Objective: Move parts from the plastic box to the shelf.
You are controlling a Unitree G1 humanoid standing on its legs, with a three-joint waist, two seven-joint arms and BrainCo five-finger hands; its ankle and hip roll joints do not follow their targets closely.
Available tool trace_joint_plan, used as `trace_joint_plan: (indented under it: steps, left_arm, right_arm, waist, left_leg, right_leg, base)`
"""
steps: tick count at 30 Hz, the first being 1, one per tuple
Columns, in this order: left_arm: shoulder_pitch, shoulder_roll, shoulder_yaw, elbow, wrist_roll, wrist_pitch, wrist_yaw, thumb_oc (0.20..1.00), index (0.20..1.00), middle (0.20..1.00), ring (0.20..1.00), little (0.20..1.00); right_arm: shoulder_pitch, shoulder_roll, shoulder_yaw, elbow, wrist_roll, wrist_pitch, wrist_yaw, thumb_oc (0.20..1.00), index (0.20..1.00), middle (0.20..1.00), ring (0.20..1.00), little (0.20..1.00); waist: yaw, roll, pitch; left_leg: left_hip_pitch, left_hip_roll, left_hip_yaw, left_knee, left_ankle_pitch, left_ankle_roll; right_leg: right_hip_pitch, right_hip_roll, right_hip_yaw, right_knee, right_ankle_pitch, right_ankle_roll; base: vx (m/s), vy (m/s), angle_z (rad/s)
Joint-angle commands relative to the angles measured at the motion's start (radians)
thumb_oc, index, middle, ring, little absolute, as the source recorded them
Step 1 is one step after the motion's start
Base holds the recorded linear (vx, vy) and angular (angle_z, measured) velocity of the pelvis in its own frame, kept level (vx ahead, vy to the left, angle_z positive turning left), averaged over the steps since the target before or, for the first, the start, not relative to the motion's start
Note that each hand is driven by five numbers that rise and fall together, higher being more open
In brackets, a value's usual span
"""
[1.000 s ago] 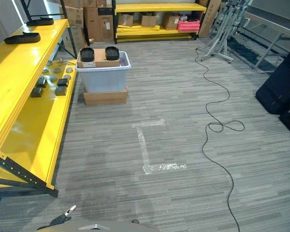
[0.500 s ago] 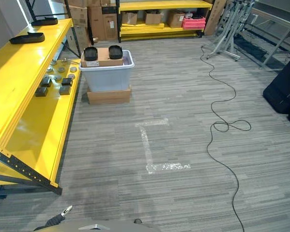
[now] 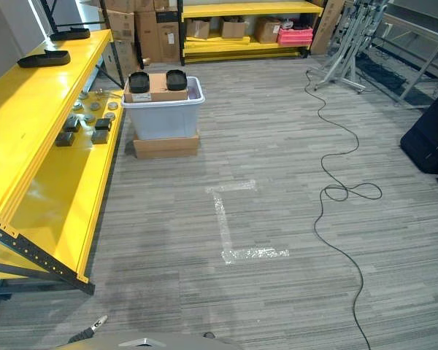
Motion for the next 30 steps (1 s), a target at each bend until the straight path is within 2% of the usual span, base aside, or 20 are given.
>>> trace_joint_plan:
  steps: [1,10,16,18,20,21,24,27,28,30]
  left_arm:
    - [-0.046,-0.018,0.059,0.070,0.023,0.000,0.022,1.000,1.000,1.000,1.000,1.000]
    - [-0.046,-0.027,0.051,0.070,0.038,-0.008,0.026,1.000,1.000,1.000,1.000,1.000]
    - [-0.050,-0.031,0.053,0.064,0.046,-0.015,0.024,1.000,1.000,1.000,1.000,1.000]
    - [-0.051,-0.029,0.051,0.061,0.062,-0.013,0.019,1.000,1.000,1.000,1.000,1.000]
    - [-0.058,-0.023,0.047,0.057,0.087,-0.006,0.012,1.000,1.000,1.000,1.000,1.000]
    - [-0.062,-0.022,0.040,0.055,0.096,-0.008,0.011,1.000,1.000,1.000,1.000,1.000]
    - [-0.071,-0.020,0.027,0.052,0.070,-0.006,0.025,1.000,1.000,1.000,1.000,1.000]
    - [-0.073,-0.013,0.026,0.050,0.058,-0.003,0.021,1.000,1.000,1.000,1.000,1.000]
    - [-0.073,-0.013,0.027,0.050,0.056,-0.004,0.020,1.000,1.000,1.000,1.000,1.000]
    - [-0.074,-0.006,0.034,0.050,0.047,-0.007,0.009,1.000,1.000,1.000,1.000,1.000]
  right_arm:
    - [-0.031,0.014,0.046,0.056,-0.002,0.006,-0.026,1.000,1.000,1.000,1.000,1.000]
    - [-0.035,0.018,0.048,0.058,0.005,0.001,-0.038,1.000,1.000,1.000,1.000,1.000]
    - [-0.047,0.011,0.035,0.043,0.063,-0.007,-0.044,1.000,1.000,1.000,1.000,1.000]
    - [-0.053,0.008,0.027,0.034,0.100,-0.009,-0.053,1.000,1.000,1.000,1.000,1.000]
    - [-0.059,0.012,0.002,0.029,0.128,-0.025,-0.049,1.000,1.000,1.000,1.000,1.000]
    - [-0.058,0.020,-0.010,0.028,0.173,-0.063,-0.045,1.000,1.000,1.000,1.000,1.000]
    - [-0.059,0.022,-0.027,0.011,0.200,-0.093,-0.037,1.000,1.000,1.000,1.000,1.000]
    - [-0.057,0.013,-0.038,-0.012,0.186,-0.110,-0.025,1.000,1.000,1.000,1.000,1.000]
    - [-0.057,0.012,-0.039,-0.014,0.185,-0.111,-0.023,1.000,1.000,1.000,1.000,1.000]
    - [-0.056,0.006,-0.041,-0.017,0.179,-0.122,-0.005,1.000,1.000,1.000,1.000,1.000]
  waist:
    - [-0.004,-0.044,-0.023]
    - [0.002,-0.042,-0.021]
    - [0.005,-0.040,-0.005]
    - [0.005,-0.038,0.004]
    - [-0.001,-0.029,0.024]
    - [-0.008,-0.022,0.041]
    - [-0.016,-0.010,0.063]
    - [-0.015,0.012,0.090]
    - [-0.015,0.012,0.092]
    - [-0.019,0.005,0.103]
  left_leg:
    - [-0.019,-0.064,-0.075,-0.030,-0.019,0.015]
    - [-0.016,-0.070,-0.084,-0.030,-0.017,0.020]
    - [-0.023,-0.082,-0.081,0.005,-0.038,0.033]
    - [-0.031,-0.090,-0.083,0.031,-0.050,0.041]
    - [-0.036,-0.094,-0.079,0.058,-0.064,0.061]
    - [-0.043,-0.097,-0.074,0.071,-0.068,0.075]
    - [-0.049,-0.103,-0.064,0.083,-0.074,0.094]
    - [-0.046,-0.099,-0.055,0.093,-0.081,0.100]
    - [-0.046,-0.100,-0.055,0.094,-0.082,0.100]
    - [-0.030,-0.108,-0.054,0.095,-0.099,0.093]
  right_leg:
    - [0.036,-0.050,-0.018,-0.059,0.058,0.069]
    - [0.034,-0.050,-0.020,-0.049,0.056,0.068]
    - [0.025,-0.060,-0.014,-0.026,0.048,0.066]
    - [0.016,-0.067,-0.009,0.001,0.040,0.065]
    - [-0.018,-0.075,-0.002,0.090,0.019,0.068]
    - [-0.052,-0.079,-0.001,0.169,0.019,0.072]
    - [-0.130,-0.095,-0.022,0.314,0.051,0.092]
    - [-0.240,-0.124,-0.060,0.484,0.114,0.105]
    - [-0.250,-0.128,-0.065,0.489,0.121,0.106]
    - [-0.280,-0.146,-0.088,0.420,0.161,0.121]
  base:
    - [0.00,0.000,0.00]
    - [0.01,0.009,0.00]
    - [0.02,0.074,0.00]
    - [0.01,0.133,-0.01]
    - [0.02,0.195,-0.11]
    - [0.01,0.186,-0.23]
    - [0.00,0.152,-0.20]
    - [0.03,0.125,-0.33]
    - [0.07,0.041,-0.26]
    - [0.15,-0.047,-0.14]
